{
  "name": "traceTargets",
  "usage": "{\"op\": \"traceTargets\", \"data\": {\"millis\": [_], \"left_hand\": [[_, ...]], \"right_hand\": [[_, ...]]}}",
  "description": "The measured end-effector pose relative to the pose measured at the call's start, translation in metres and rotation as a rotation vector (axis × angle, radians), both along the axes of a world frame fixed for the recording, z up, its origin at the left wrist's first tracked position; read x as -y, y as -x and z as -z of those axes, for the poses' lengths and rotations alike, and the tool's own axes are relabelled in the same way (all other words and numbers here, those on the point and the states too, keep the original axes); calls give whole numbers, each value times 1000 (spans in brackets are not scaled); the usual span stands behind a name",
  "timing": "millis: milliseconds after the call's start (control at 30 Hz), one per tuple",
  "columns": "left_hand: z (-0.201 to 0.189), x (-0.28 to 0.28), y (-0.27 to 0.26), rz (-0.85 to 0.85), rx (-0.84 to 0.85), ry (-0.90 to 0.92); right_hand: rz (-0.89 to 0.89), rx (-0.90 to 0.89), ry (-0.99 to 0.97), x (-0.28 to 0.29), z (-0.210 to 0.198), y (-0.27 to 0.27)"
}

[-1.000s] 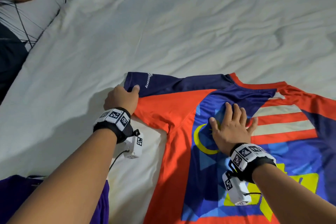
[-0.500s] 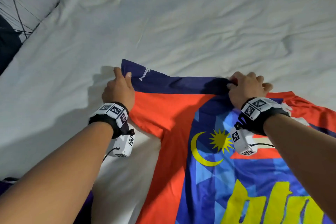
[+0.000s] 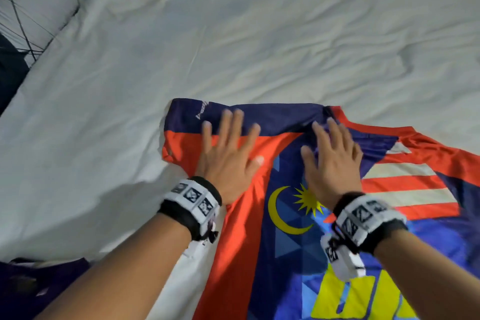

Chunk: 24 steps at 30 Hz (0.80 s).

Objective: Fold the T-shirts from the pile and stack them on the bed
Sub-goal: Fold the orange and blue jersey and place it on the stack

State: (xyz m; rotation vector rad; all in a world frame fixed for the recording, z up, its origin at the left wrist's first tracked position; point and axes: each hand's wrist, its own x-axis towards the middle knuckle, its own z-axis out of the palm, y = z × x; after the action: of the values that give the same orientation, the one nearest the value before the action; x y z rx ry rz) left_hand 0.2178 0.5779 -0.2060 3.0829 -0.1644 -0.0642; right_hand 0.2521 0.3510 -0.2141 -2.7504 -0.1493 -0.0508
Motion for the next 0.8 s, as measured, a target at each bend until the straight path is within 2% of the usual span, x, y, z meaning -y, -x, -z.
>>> {"op": "traceTargets", "data": {"millis": [33,100,233,300,367,433,500,667,800], "left_hand": [[7,10,5,105,-94,-23],[20,7,4,120,-184,-71],[25,-24,-12,-181,-171,-99],[13,-12,-22,-211,-133,-127],[2,18,-33,-114,-64,-121],[-4,55,-49,0,-14,-102],[-8,86,-69,13,-14,-82],[-4,127,-112,-62,-110,-65],[-3,128,-129,-103,-76,-27]], "right_hand": [[-22,-53,38,2,7,17],[-14,-128,110,11,18,41],[30,-202,179,43,25,49],[3,-185,179,56,22,43],[-9,-138,150,63,13,34],[55,-38,114,76,3,18],[153,17,97,94,-4,-3],[336,-132,188,149,-13,-55],[370,-250,205,173,-18,-80]]}}
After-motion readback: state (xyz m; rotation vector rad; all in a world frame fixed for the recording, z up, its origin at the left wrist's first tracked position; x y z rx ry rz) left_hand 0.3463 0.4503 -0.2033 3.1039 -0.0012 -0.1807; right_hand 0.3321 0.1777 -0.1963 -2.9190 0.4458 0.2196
